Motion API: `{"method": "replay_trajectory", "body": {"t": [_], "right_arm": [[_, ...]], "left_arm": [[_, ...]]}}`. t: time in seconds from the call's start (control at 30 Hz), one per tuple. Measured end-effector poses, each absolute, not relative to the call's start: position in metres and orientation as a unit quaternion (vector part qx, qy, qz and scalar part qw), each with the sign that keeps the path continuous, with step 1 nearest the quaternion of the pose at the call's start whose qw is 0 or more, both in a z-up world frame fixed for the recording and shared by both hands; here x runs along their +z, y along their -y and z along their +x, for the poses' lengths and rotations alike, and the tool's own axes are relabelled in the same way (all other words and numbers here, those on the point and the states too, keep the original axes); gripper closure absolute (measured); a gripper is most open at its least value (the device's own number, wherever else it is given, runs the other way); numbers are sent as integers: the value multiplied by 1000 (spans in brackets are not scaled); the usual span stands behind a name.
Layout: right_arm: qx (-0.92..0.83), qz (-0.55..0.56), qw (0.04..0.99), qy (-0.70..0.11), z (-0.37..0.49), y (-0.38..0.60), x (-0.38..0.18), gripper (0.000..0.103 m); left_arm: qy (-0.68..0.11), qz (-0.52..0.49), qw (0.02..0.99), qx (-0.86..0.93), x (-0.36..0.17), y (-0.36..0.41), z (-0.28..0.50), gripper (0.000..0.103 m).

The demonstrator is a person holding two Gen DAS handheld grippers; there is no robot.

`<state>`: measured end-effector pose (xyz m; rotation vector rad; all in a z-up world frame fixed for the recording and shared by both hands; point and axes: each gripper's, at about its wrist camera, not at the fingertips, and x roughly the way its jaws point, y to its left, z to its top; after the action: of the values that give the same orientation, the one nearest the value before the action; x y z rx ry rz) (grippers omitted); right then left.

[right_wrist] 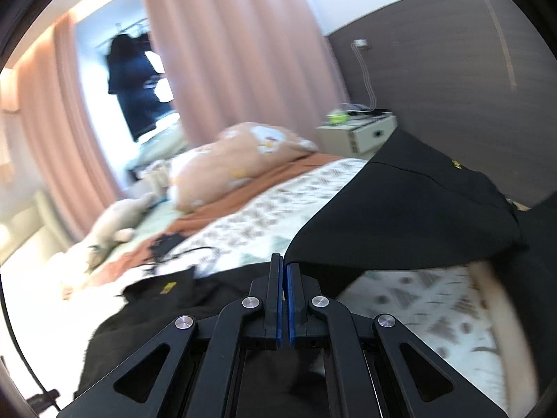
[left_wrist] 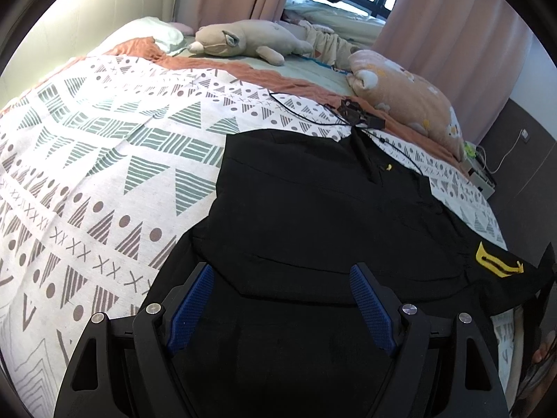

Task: Fold large clothes
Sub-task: 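Grasp the yellow-emblem sleeve with the right gripper and fold it across the body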

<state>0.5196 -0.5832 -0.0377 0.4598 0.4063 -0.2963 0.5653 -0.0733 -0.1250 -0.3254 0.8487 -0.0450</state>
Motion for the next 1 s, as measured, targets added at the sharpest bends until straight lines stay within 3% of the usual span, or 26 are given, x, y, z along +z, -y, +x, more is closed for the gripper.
{"method": "replay_trajectory", "body": {"t": [0.2,0.47,0.77,0.9,0.93,1.0], "right_arm": [[-59,229,949,-209,542,527,-34,100],[19,205,940,-274,578,459,-70,100],[67,98,896,-428,618,384,-135,97],[84,129,865,-477,615,378,-147,49],[94,141,862,-477,607,377,-144,42],[106,125,865,-474,596,369,-130,37]], "left_arm": [[-404,-184,896,-23,-120,62,563,22],[-393,-213,894,-27,-111,45,557,22],[-389,-257,884,-24,-110,23,553,22],[-385,-260,885,-22,-107,19,551,22],[-384,-261,885,-22,-107,18,551,22],[-383,-265,885,-23,-106,18,551,22]]}}
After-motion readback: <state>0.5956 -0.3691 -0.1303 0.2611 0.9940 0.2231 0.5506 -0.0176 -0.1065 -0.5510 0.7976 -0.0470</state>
